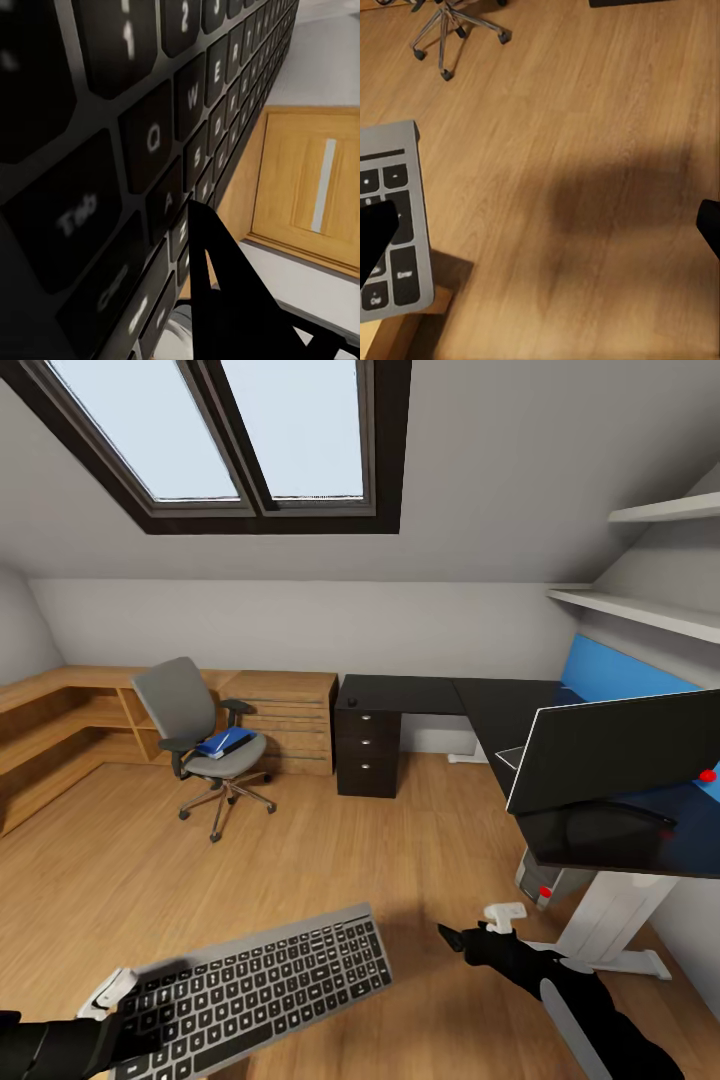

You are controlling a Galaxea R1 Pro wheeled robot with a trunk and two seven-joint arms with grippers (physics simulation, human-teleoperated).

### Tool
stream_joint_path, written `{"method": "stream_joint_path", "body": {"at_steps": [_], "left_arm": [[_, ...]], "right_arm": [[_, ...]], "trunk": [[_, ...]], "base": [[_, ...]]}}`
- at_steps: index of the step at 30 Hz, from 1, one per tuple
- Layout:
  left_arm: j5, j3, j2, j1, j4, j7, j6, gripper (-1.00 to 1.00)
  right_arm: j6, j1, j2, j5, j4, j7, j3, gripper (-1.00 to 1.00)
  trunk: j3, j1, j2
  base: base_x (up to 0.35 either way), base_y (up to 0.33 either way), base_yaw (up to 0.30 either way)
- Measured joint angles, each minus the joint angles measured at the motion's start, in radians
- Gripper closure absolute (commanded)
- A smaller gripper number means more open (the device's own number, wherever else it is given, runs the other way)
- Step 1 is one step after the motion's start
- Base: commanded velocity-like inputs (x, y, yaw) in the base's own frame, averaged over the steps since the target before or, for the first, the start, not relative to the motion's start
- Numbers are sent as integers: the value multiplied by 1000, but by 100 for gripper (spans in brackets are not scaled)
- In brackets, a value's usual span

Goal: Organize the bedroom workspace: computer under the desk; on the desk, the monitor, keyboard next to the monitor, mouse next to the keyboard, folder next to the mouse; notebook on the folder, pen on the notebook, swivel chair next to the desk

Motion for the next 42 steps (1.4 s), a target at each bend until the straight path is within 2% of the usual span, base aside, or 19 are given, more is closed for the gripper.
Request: {"method": "stream_joint_path", "body": {"at_steps": [9, 12, 16, 23, 29, 34, 39, 41, 42], "left_arm": [[0, -2, -2, 0, -8, -2, -1, 100], [2, -2, -3, 0, -21, -2, -1, 100], [3, -2, -8, 0, -42, -3, -1, 100], [-1, -15, -54, 0, -54, -19, -11, 100], [0, -22, -74, 0, -58, -47, -23, 100], [-3, -57, -78, 0, -68, -52, -25, 100], [-4, -65, -78, 0, -74, -54, -25, 100], [-4, -66, -77, 0, -75, -54, -25, 100], [-4, -66, -77, 0, -76, -54, -25, 100]], "right_arm": [[2, 0, -11, -1, 0, 2, 0, -100], [3, 0, -16, -2, 0, 25, 0, -100], [4, 0, -23, 2, 2, 122, -1, -100], [43, 0, -66, 2, 5, 298, -2, -100], [47, 0, -75, 3, 6, 334, -2, -100], [48, 0, -86, 3, 5, 352, -2, -100], [51, 0, -99, 2, 5, 381, -2, -100], [60, 0, -106, 2, 5, 409, -9, -100], [72, 0, -115, 2, 6, 447, -23, -100]], "trunk": [[0, 0, 0], [0, 0, 0], [0, 0, 0], [0, 0, 0], [0, 0, 0], [0, 0, 0], [0, 0, 0], [0, 0, 0], [0, 0, 0]], "base": [[0, 0, 0], [0, 0, 0], [0, 0, 0], [0, 0, 0], [0, 0, 0], [0, 0, 0], [0, 0, 0], [0, 0, 0], [0, 0, 0]]}}
